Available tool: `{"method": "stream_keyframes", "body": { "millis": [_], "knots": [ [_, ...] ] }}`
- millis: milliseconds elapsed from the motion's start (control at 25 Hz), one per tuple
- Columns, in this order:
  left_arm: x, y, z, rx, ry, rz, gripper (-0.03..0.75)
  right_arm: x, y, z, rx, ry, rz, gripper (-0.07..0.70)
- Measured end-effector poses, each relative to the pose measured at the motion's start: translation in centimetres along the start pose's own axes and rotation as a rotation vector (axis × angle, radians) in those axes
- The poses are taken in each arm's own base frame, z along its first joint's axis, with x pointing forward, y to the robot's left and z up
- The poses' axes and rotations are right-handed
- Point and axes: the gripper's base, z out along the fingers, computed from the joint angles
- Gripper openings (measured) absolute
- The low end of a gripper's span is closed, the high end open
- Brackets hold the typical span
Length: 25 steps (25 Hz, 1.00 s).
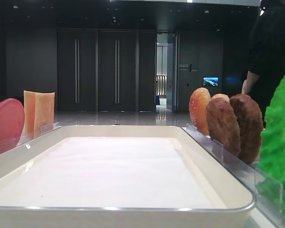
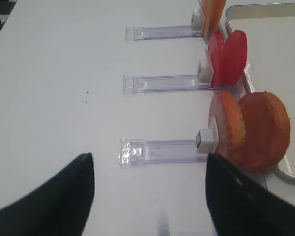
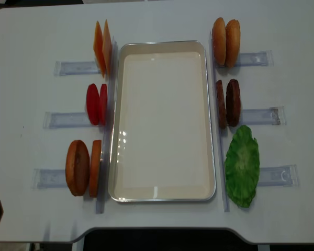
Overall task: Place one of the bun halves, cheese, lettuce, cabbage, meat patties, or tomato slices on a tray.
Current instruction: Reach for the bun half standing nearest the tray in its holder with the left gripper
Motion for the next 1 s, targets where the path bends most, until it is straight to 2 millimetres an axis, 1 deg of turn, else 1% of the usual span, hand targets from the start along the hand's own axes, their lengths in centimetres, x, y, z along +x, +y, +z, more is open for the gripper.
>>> {"method": "stream_keyframes", "body": {
  "millis": [560,640,840,960,1000],
  "knots": [
    [0.0,-0.1,0.0,0.012,0.001,-0.011,0.534,0.0,0.0,0.0,0.0,0.0,0.0,0.489],
    [-0.3,-0.2,-0.1,0.021,0.034,-0.039,0.534,0.0,0.0,0.0,0.0,0.0,0.0,0.489],
    [-1.8,-0.1,0.2,0.023,0.149,-0.071,0.534,0.0,0.0,0.0,0.0,0.0,0.0,0.489],
    [-3.2,0.0,0.7,0.023,0.21,-0.08,0.534,0.0,0.0,0.0,0.0,0.0,0.0,0.489],
    [-4.1,0.0,1.2,0.023,0.26,-0.085,0.534,0.0,0.0,0.0,0.0,0.0,0.0,0.489]
  ]
}}
